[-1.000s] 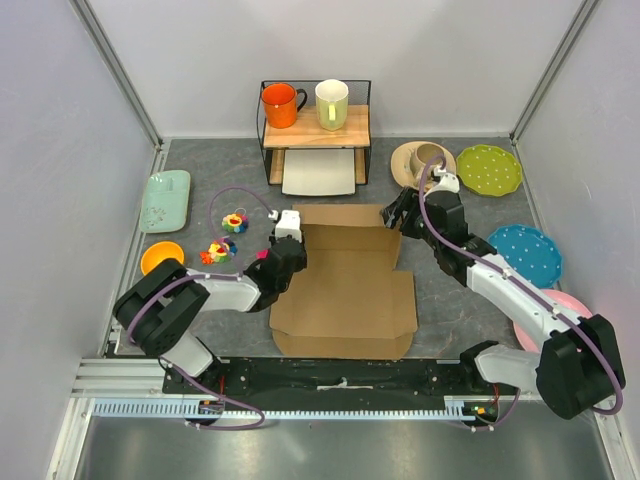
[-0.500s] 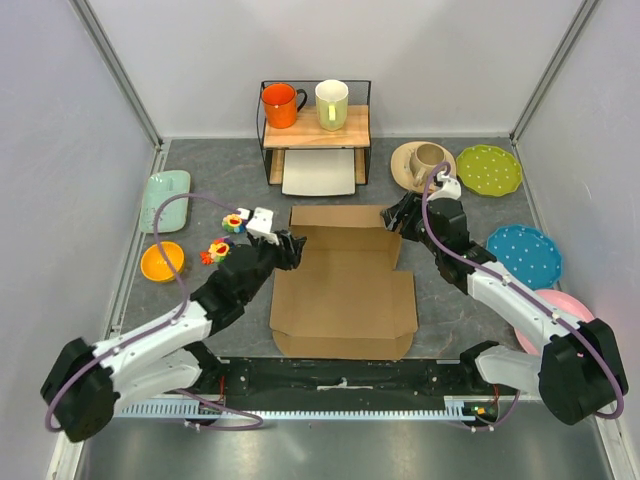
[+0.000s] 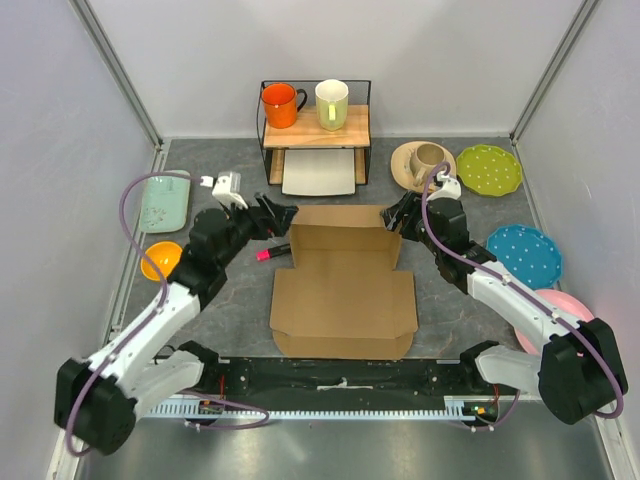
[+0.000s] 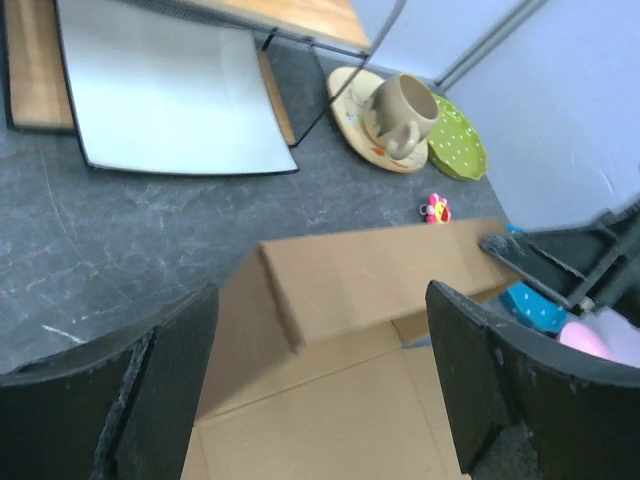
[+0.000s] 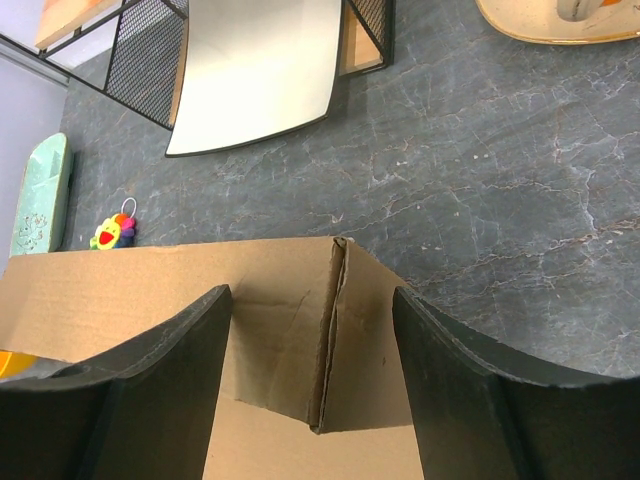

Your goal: Fold the paper box

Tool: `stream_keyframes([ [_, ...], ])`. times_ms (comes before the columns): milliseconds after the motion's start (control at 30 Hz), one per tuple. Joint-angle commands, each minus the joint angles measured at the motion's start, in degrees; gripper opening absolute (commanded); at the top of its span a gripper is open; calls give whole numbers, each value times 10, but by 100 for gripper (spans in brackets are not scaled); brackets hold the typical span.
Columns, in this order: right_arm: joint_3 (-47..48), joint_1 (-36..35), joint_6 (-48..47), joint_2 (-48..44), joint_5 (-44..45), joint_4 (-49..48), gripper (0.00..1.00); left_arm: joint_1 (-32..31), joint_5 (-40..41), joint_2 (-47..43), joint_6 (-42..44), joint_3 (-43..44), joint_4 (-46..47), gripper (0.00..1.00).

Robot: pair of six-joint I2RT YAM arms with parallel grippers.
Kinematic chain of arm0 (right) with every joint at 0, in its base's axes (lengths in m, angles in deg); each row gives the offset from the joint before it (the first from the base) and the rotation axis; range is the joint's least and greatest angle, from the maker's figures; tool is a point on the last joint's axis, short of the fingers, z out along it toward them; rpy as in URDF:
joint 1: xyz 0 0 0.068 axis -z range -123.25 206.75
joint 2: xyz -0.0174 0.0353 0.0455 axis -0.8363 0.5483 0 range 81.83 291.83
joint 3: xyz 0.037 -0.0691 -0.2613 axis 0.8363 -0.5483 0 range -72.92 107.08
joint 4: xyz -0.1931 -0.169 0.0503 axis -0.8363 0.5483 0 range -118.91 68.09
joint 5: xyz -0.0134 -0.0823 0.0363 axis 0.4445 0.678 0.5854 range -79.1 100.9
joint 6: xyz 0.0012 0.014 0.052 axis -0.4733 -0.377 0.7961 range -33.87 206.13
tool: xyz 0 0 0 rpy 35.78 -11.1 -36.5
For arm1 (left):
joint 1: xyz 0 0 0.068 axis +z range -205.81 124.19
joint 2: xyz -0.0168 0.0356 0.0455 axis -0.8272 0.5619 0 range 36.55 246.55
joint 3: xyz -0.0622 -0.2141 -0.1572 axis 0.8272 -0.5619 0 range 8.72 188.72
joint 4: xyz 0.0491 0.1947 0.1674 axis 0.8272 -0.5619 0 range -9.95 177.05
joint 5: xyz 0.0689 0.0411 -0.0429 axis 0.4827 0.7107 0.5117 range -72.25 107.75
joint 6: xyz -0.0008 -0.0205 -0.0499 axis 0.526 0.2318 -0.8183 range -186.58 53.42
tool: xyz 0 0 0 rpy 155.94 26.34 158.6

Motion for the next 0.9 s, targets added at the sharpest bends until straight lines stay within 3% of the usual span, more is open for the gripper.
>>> stream_keyframes([
  [0,-16,4,-22,12,3,59,72,103,-205,109,-150,29,10,90],
  [167,-13,4,-26,11,-8,59,72,129,-300,187,-180,41,92,88],
  [433,-16,4,-28,13,-15,60,72,128,-304,223,-181,40,115,83],
  [600,-27,4,-22,10,-16,59,68,129,-303,231,-167,22,103,65],
  [867,-77,4,-12,-19,-19,65,65,129,-303,237,-162,-37,114,55],
])
